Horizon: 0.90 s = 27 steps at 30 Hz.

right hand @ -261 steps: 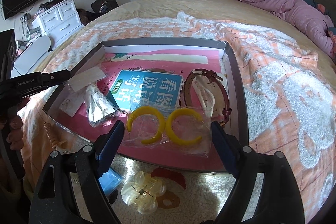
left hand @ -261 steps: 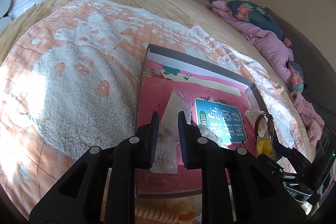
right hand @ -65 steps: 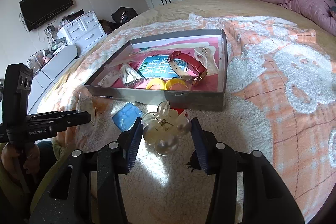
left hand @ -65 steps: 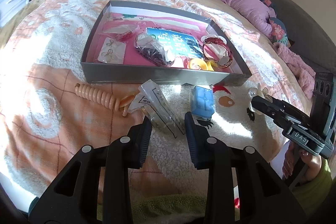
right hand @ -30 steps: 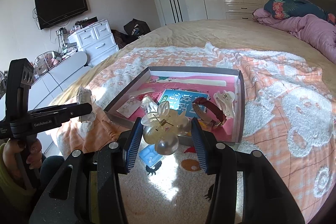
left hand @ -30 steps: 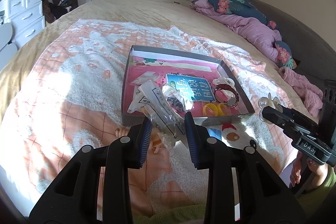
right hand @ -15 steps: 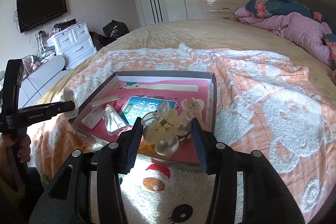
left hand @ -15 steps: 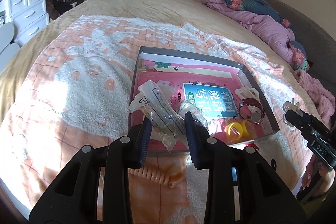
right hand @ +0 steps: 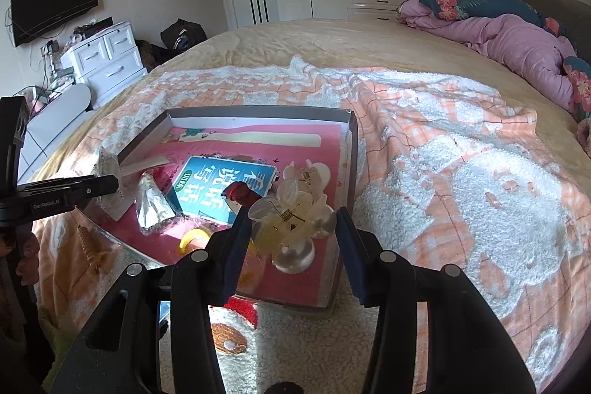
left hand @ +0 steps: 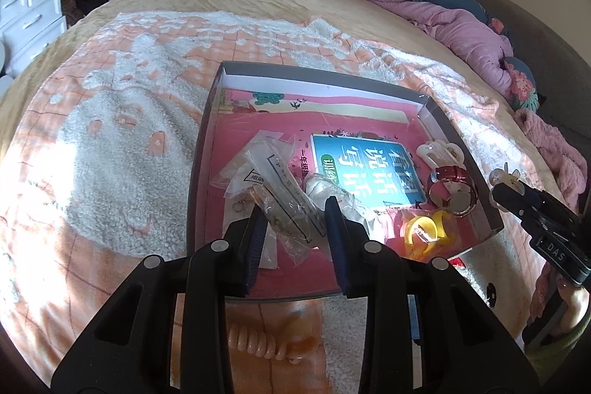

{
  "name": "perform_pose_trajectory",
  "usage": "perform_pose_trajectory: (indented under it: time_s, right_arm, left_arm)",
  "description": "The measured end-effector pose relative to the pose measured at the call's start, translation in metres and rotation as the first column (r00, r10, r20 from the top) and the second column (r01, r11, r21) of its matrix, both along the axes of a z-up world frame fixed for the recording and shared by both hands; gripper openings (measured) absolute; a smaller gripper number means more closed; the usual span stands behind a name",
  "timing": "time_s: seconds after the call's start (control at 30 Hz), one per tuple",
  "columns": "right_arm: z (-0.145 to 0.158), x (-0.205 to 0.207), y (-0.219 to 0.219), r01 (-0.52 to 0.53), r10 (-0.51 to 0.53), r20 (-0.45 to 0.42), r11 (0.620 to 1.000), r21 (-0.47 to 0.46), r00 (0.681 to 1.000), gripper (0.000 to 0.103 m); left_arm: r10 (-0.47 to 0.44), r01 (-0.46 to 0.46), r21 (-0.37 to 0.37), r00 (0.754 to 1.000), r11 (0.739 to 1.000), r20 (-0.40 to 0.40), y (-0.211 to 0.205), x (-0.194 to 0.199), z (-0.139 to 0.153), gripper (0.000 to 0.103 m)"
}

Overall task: Organize jewelry
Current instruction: 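Carry the packet with the left tool while the right carries the clip into the box, then open both tools and withdraw them from the grey box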

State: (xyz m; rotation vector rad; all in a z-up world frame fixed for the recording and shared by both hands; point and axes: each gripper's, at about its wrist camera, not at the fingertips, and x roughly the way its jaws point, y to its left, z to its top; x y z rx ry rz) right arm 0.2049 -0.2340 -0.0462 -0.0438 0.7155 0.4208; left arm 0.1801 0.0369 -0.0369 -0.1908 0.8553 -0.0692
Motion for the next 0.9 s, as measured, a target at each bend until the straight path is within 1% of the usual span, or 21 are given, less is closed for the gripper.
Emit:
perform_pose_trajectory:
  time_s: [0.2, 0.33, 0.4, 0.43, 0.47, 0.53, 0.57, 0.63, 0.73, 0.8, 0.83, 0.9]
  right_arm:
    - [-0.01, 0.003, 0.005, 0.005, -0.005, -0.022, 1.0, -0.011, 1.0, 0.045]
    - [-0.013, 0.003, 0.005, 0.009, -0.009, -0.032, 1.0, -0.001, 0.999, 0.046]
    - [-0.013, 0.003, 0.005, 0.013, -0.013, -0.032, 1.0, 0.0, 0.999, 0.053]
    - [-0.012, 0.002, 0.004, 0.018, -0.018, -0.029, 1.0, 0.004, 0.999, 0.061]
    - [-0.011, 0.0, 0.003, 0.02, -0.02, -0.025, 1.0, 0.01, 0.999, 0.063]
    - [-0.009, -0.001, 0.002, 0.02, -0.019, -0.023, 1.0, 0.013, 1.0, 0.063]
    - [-0.008, -0.002, 0.001, 0.02, -0.02, -0.023, 1.0, 0.018, 1.0, 0.067]
    - [-0.006, -0.005, -0.001, 0.025, -0.024, -0.018, 0.999, 0.027, 1.0, 0.07]
    - [-0.001, -0.01, -0.004, 0.024, -0.023, -0.012, 0.999, 0.039, 1.0, 0.072]
    - [0.003, -0.015, -0.007, 0.023, -0.023, -0.007, 0.999, 0.048, 1.0, 0.074]
    - [0.005, -0.018, -0.008, 0.023, -0.023, -0.003, 0.998, 0.054, 1.0, 0.076]
    - [0.01, -0.023, -0.009, 0.022, -0.023, 0.007, 0.998, 0.059, 1.0, 0.077]
  left_arm:
    - [-0.006, 0.006, 0.002, 1.0, 1.0, -0.01, 0.0, 0.0, -0.003, 0.024]
    - [-0.008, 0.008, 0.002, 1.0, 1.0, -0.011, 0.0, 0.001, -0.003, 0.024]
    - [-0.007, 0.007, 0.002, 1.0, 1.0, -0.012, 0.0, 0.001, -0.003, 0.024]
    - [-0.008, 0.008, 0.003, 1.0, 1.0, -0.013, 0.0, 0.001, -0.003, 0.024]
    - [-0.008, 0.008, 0.005, 1.0, 1.0, -0.015, 0.0, 0.001, -0.003, 0.024]
    - [-0.009, 0.009, 0.008, 1.0, 1.0, -0.017, -0.001, 0.001, -0.004, 0.024]
    - [-0.01, 0.01, 0.01, 1.0, 1.0, -0.018, -0.001, 0.0, -0.005, 0.024]
    - [-0.011, 0.011, 0.012, 1.0, 1.0, -0.021, -0.002, 0.0, -0.005, 0.025]
    - [-0.007, 0.008, 0.018, 1.0, 1.0, -0.019, -0.002, -0.002, -0.004, 0.03]
    - [-0.003, 0.004, 0.022, 1.0, 1.0, -0.014, -0.002, -0.004, -0.002, 0.04]
    - [-0.002, 0.003, 0.024, 1.0, 1.0, -0.01, -0.002, -0.005, 0.0, 0.049]
    - [-0.001, 0.001, 0.029, 1.0, 1.0, -0.004, -0.003, -0.007, 0.003, 0.05]
